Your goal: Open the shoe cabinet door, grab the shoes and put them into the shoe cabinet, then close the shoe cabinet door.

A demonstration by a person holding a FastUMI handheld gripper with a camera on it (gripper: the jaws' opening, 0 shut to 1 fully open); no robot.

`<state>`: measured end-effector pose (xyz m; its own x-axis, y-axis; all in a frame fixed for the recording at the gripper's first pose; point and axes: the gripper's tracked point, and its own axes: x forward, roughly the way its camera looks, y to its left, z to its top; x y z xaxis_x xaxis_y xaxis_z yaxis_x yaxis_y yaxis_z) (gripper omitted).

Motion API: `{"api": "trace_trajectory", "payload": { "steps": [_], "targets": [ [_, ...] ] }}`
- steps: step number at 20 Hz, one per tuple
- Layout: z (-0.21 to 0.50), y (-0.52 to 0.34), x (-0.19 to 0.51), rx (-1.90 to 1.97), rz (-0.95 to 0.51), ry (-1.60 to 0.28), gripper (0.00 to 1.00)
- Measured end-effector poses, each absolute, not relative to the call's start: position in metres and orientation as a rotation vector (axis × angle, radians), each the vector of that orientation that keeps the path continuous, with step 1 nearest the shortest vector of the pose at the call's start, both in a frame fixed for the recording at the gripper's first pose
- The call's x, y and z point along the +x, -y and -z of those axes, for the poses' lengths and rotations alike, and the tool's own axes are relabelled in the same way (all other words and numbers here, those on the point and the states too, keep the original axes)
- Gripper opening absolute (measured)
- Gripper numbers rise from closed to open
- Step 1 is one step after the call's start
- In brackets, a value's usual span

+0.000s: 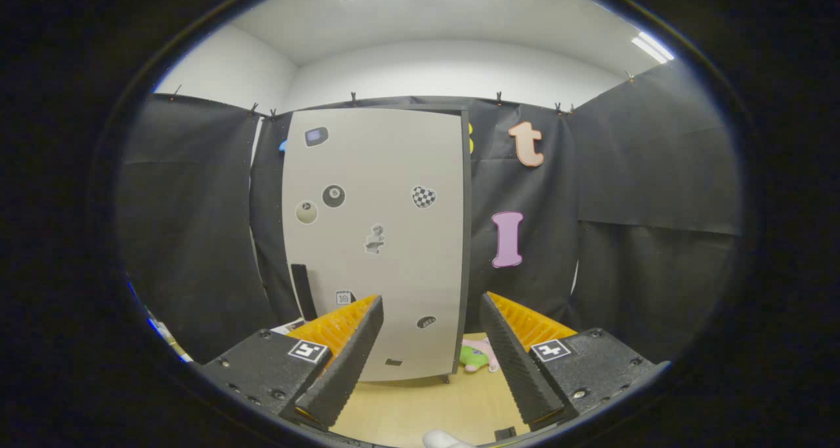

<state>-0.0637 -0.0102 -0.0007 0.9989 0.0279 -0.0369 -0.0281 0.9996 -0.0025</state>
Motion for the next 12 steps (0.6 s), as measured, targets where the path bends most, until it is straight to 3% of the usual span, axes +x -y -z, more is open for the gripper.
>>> {"api": "trace_trajectory", "payload": {
  "steps": [12],
  "targets": [
    [0.003,-0.004,-0.058,-0.014,-0.056,-0.052,0.98]
  ]
}}
